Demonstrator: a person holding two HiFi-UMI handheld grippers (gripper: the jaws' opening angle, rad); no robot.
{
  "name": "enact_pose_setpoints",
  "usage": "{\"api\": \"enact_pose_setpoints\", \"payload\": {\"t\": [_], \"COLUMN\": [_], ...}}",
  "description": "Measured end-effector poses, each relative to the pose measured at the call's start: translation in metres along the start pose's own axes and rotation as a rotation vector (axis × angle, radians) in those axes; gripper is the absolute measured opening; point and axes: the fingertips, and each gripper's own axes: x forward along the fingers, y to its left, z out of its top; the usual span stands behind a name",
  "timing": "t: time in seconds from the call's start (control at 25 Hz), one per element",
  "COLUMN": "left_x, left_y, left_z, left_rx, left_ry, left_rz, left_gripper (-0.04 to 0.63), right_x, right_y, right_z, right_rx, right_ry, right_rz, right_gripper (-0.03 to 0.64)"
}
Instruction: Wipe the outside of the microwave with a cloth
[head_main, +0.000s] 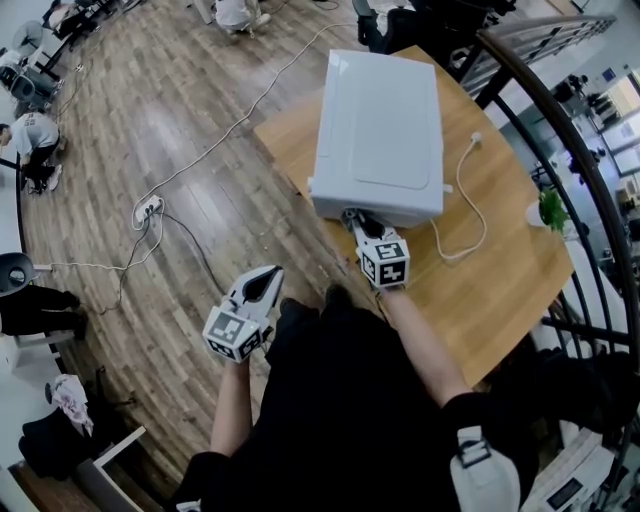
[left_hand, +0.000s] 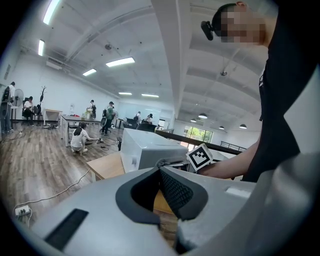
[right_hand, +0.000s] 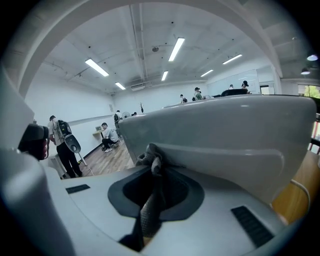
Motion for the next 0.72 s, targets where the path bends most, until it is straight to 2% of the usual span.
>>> {"api": "enact_pose_setpoints", "payload": {"t": [0.44,0.72], "left_x": [-0.004,-0.008], "left_y": [0.0,0.002], "left_z": [0.0,-0.004], "left_rx": [-0.017,-0.027], "left_ry": [-0.017,-0.018], "left_rz": [0.027,0.045], "left_gripper": [0.0,0.0], "right_x": [0.014,0.02], "right_y": [0.019,0.025], "right_z": [-0.003,-0.007], "right_rx": [0.017,0.067], "right_ry": [0.016,0.026], "right_rz": [0.04,0.05], "right_gripper": [0.032,0.031]}}
